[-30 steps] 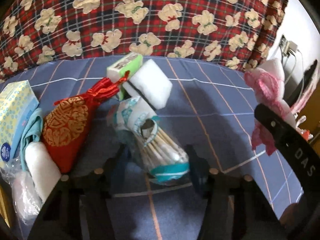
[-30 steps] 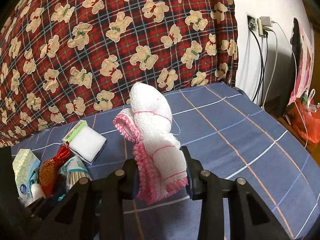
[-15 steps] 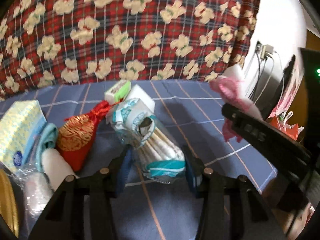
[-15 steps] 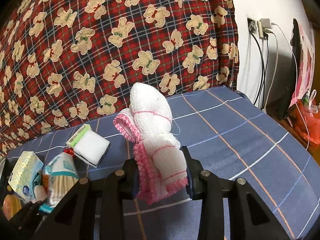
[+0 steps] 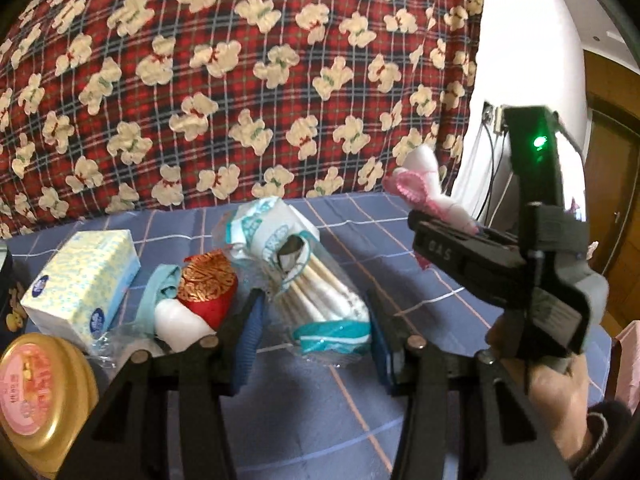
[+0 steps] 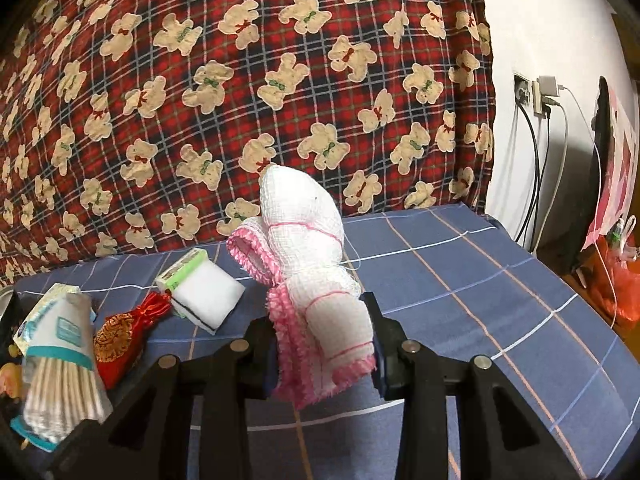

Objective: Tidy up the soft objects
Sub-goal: 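Grasp the bag of cotton swabs with the left tool and lift it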

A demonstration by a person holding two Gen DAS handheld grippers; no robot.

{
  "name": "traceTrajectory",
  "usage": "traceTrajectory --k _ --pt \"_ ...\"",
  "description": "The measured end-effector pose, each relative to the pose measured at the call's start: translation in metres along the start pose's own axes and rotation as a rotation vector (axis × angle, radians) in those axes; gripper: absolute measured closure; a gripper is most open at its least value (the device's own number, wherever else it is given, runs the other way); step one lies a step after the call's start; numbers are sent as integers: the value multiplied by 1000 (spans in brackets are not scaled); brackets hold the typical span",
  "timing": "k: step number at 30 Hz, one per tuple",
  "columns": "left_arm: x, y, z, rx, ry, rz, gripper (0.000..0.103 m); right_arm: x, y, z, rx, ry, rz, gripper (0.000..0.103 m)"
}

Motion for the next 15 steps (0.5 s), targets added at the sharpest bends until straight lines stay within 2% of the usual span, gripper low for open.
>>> traceTrajectory --k 11,15 --pt "-20 11 -27 16 -7 -5 55 -10 13 0 -38 8 0 65" --pt "-29 13 -37 26 1 -9 55 -18 17 -7 -18 18 -25 65"
Point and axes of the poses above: each gripper's, at about its wrist camera, not at the fingertips, and z roughly the way its jaws point, x to its right, y to its underside, the point moved 2 cm from there along z, roughly the way its jaws point, and after that the axes turned 8 degrees about z, right-handed, at the moved point
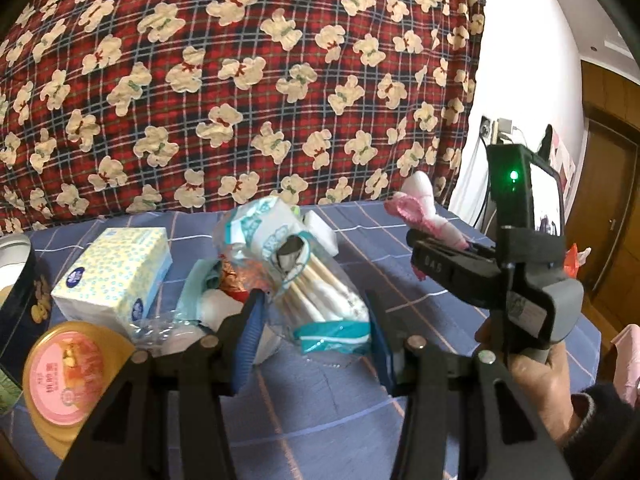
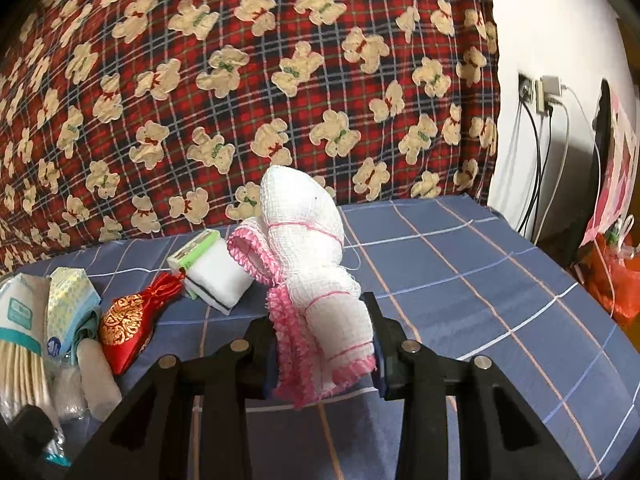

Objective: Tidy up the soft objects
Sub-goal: 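Grasp the bag of cotton swabs with the left tool and lift it, then carry the swab bag with the left tool while the right tool carries the towel to the tin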

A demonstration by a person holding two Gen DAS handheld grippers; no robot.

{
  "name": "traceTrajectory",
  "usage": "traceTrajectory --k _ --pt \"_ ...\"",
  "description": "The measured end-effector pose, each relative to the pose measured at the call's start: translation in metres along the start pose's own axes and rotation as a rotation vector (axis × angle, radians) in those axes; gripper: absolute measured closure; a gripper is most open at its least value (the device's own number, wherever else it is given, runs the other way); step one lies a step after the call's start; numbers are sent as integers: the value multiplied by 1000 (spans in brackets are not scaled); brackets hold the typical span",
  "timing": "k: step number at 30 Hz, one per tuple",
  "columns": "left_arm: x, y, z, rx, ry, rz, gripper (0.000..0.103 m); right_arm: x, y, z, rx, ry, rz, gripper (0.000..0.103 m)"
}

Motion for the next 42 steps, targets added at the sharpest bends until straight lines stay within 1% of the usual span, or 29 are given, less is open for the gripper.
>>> traceTrajectory --k 6,11,15,21,30,42 --pt "-10 4 -16 22 -14 11 55 -7 3 -7 24 23 -25 65" --pt "-24 6 -24 24 -23 -3 55 -16 11 -17 13 3 -28 65" --pt "-36 7 -31 29 -34 -15 55 -24 19 -30 28 -7 -32 65" --pt "-49 11 -41 33 -55 -16 55 -37 26 -39 33 -17 -46 65" --pt "-73 17 -58 42 -80 -29 55 -68 38 -60 43 -86 -36 65" --pt "-114 24 -84 51 -148 -61 55 -130 53 -86 69 -197 -100 65"
Point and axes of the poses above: each gripper's, at about its wrist camera, not at the fingertips, and z roughly the way its jaws point, x to its right, y to its underside, the point moved 2 cm from there along z, roughly the way its jaws point, and after that the axes turned 8 degrees about z, right-handed, at the moved point
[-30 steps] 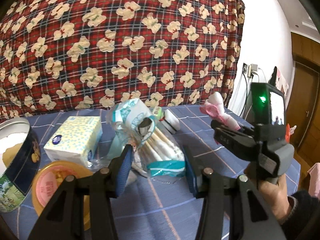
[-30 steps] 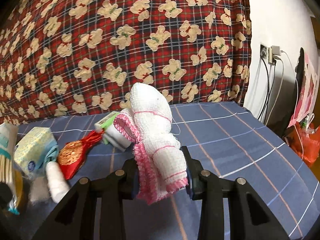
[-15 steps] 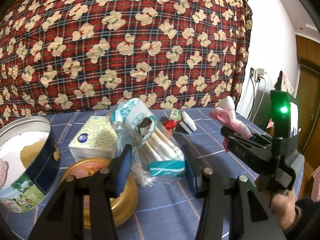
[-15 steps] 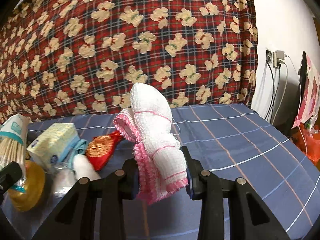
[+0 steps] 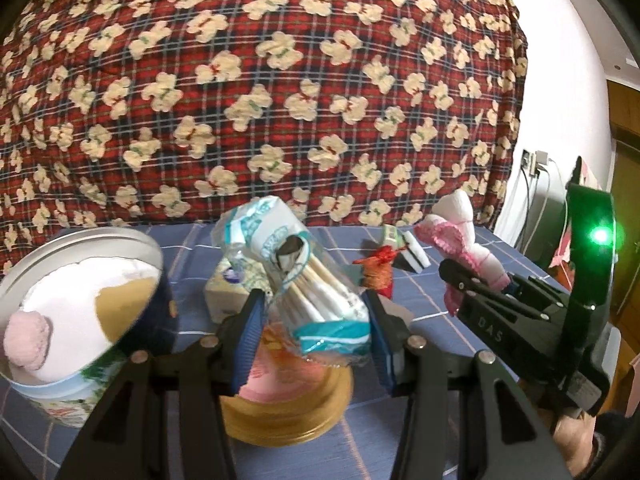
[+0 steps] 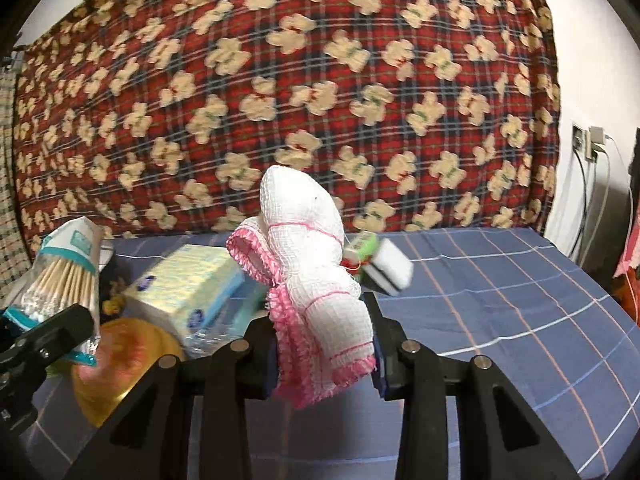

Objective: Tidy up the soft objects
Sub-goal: 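Carry the swab bag with the left tool while the right tool carries the towel to the tin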

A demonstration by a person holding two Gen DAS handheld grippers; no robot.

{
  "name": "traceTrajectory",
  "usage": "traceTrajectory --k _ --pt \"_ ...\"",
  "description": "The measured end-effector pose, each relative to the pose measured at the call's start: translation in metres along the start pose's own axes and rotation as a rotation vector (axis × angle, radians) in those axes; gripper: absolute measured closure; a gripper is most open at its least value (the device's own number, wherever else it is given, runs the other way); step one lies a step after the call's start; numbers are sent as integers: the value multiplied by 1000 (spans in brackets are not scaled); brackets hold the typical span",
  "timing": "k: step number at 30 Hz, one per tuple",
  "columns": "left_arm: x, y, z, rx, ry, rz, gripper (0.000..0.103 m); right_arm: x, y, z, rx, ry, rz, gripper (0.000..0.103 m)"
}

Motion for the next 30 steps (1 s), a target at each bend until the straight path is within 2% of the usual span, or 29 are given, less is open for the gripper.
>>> traceTrajectory --k 15,30 --pt "-63 5 -36 31 -79 -52 55 -81 8 -6 -6 -147 -36 65" --pt "-144 16 -58 43 -217 -130 55 -176 14 -10 -16 -294 -107 65"
Point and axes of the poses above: each gripper's, at about its wrist camera, not at the fingertips, and z roughly the way its jaws point, x to its right, y to its underside, the point moved 2 cm from there along z, roughly the way its jaws point, and after that the axes turned 8 degrees about z, right-handed, at the moved point
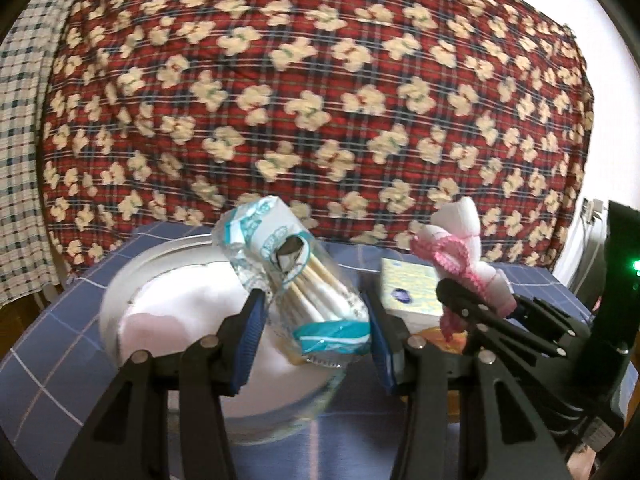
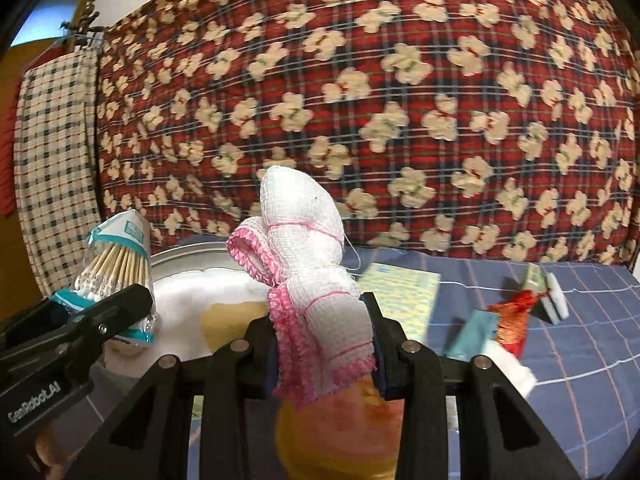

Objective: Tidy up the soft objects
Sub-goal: 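Carry the swab bag with the left tool while the right tool carries the towel to the tin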

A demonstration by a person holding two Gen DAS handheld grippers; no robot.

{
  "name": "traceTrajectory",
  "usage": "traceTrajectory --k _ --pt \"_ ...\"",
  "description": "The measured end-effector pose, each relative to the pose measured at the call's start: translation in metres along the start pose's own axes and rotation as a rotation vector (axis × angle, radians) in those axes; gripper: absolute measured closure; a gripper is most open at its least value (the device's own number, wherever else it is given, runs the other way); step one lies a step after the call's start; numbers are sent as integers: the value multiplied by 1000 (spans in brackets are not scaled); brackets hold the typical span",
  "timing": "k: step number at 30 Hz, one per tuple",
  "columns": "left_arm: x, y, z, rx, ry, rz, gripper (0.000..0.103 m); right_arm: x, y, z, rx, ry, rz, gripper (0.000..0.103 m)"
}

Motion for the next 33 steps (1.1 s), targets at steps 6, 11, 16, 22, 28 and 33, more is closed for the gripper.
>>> traceTrajectory --k 6,11,16,22,28,33 --pt "-39 5 0 -6 -65 -47 55 -29 3 10 -7 -30 -43 65" --pt "-69 12 7 -32 -99 -86 55 -49 5 24 -27 -55 -58 65" --pt "-80 14 17 -62 -116 -77 55 -68 4 48 -75 -76 -47 65" --pt "-83 22 31 -113 -124 -68 55 -90 4 81 -149 -117 -3 65" --pt "-88 31 48 -180 -145 -78 55 -99 11 96 -181 -130 -34 64" --pt "-82 32 52 -199 -168 -24 55 -102 10 101 -180 -128 -55 64"
Point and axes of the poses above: each gripper's, at about its wrist camera, not at the fingertips, and z roughly the way its jaws point, x to its right, y to its underside, the point moved 2 cm from there along z, roughly the way its jaws point, and after that the axes turned 8 degrees about z, right-handed, at the moved point
